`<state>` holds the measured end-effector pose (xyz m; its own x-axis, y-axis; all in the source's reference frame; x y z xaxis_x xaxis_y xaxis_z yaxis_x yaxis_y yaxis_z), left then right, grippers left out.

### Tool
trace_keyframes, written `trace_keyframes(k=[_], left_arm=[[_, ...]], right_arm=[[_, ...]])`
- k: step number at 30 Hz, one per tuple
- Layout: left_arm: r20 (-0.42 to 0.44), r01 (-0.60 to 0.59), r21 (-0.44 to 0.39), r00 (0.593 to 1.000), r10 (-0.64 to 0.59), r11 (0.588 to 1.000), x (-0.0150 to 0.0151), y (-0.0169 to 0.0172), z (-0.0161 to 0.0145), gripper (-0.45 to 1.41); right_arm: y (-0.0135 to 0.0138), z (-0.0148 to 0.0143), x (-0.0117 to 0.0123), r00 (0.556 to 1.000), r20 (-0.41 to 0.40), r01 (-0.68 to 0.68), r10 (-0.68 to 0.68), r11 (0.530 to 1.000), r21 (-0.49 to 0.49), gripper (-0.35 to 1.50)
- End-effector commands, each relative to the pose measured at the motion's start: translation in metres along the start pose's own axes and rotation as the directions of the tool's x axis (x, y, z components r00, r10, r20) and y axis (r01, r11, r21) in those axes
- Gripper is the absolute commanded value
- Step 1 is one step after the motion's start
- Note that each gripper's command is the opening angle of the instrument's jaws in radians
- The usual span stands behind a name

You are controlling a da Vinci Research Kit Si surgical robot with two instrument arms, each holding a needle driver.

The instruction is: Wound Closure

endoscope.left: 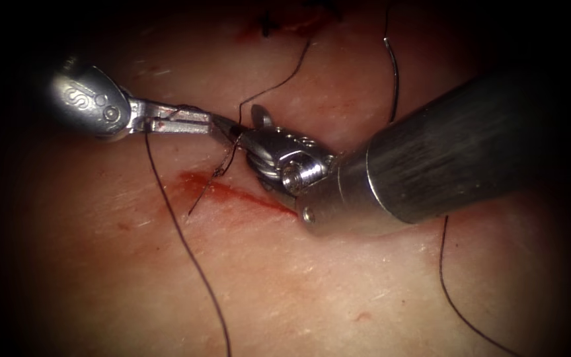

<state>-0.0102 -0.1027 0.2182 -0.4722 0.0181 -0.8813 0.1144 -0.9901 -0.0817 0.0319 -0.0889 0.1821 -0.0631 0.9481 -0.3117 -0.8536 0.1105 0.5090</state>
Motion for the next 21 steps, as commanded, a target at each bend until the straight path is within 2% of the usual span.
trace_keyframes(k=[1, 3, 6, 7, 8, 15, 18, 21], left_arm=[[-0.003, 0.007, -0.001, 1.000, -0.007, 1.000, 0.0001, 0.0015, 0.0012, -0.45], [0.004, 0.013, -0.002, 1.000, -0.013, 1.000, -0.0005, 0.0019, 0.0015, -0.45], [0.007, 0.012, 0.001, 1.000, -0.012, 1.000, -0.0011, 0.0025, 0.0017, -0.45], [0.006, 0.017, 0.000, 1.000, -0.017, 1.000, -0.0011, 0.0026, 0.0018, -0.45], [0.006, 0.017, 0.000, 1.000, -0.017, 1.000, -0.0011, 0.0027, 0.0018, -0.45], [0.006, 0.017, -0.001, 1.000, -0.017, 1.000, -0.0010, 0.0030, 0.0015, -0.45], [0.004, 0.015, -0.005, 1.000, -0.015, 1.000, -0.0012, 0.0031, 0.0011, -0.45], [0.001, 0.018, -0.009, 1.000, -0.018, 1.000, -0.0015, 0.0031, 0.0006, -0.45]], right_arm=[[-0.0006, 0.0002, -0.0011, 1.000, -0.002, -0.004, 0.004, 1.000, 0.004, 1.04], [-0.0006, 0.0002, -0.0010, 1.000, -0.004, -0.004, 0.004, 1.000, 0.017, 0.88], [-0.0008, 0.0001, -0.0014, 1.000, 0.011, -0.002, 0.001, 0.998, 0.056, 0.14], [-0.0009, 0.0001, -0.0016, 1.000, 0.019, -0.001, 0.000, 0.998, 0.069, -0.30], [-0.0010, 0.0002, -0.0017, 1.000, 0.024, 0.000, -0.001, 0.997, 0.077, -0.35], [-0.0012, -0.0002, -0.0025, 0.988, 0.067, 0.133, -0.142, 0.985, 0.114, -0.35], [-0.0013, -0.0010, -0.0022, 0.988, 0.022, 0.151, -0.152, 0.987, 0.062, -0.35], [-0.0016, -0.0024, -0.0016, 0.981, -0.020, 0.195, -0.194, 0.979, 0.053, -0.35]])
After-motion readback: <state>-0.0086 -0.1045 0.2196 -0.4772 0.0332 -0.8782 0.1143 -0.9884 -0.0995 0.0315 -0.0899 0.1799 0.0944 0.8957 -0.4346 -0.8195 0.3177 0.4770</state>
